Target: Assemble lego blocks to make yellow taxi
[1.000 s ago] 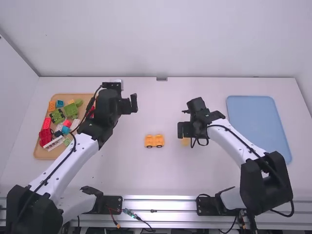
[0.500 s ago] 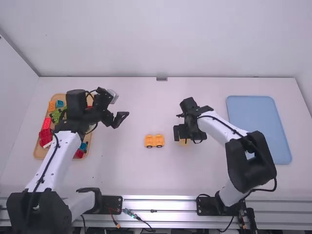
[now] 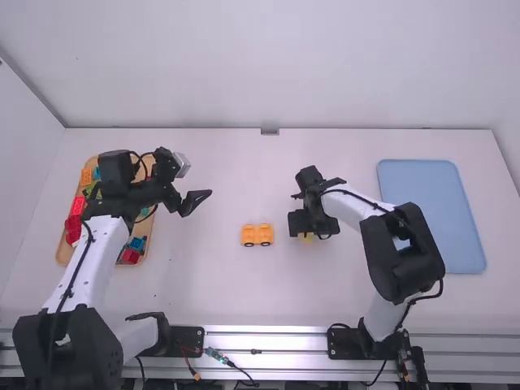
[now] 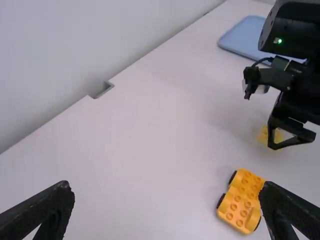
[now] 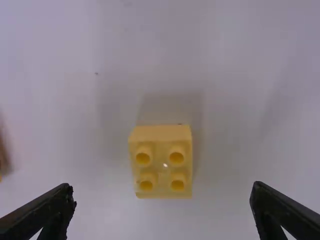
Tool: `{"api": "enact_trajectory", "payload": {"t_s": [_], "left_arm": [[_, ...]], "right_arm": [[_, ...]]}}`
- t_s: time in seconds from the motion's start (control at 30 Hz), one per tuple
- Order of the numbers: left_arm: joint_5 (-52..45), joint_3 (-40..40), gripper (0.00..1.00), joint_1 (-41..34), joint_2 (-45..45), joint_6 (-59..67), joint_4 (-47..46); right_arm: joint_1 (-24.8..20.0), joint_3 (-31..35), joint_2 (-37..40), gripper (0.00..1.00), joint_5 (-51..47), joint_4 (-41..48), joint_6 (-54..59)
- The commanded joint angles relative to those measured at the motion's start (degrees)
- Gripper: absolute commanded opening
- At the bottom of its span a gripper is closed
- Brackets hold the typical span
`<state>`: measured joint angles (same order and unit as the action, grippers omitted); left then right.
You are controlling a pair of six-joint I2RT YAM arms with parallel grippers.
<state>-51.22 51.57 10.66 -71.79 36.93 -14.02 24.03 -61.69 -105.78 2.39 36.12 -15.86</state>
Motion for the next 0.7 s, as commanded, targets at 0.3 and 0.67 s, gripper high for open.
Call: {"api": "enact_trajectory", "payload": {"t_s": [0.3,0.67], "left_arm": [[-4.90,-2.54,0.99,0.20,-0.08,6.09,1.50],[-4.90,-2.54,0.99,0.17,-0.08,5.83,2.14]], "right_arm": [[0.98,-0.92,-4.49,0.86,-1.18,-0.74,-0.59],[1.01,-0.94,-4.47,0.51,-1.18,-0.81,-0.15]]}}
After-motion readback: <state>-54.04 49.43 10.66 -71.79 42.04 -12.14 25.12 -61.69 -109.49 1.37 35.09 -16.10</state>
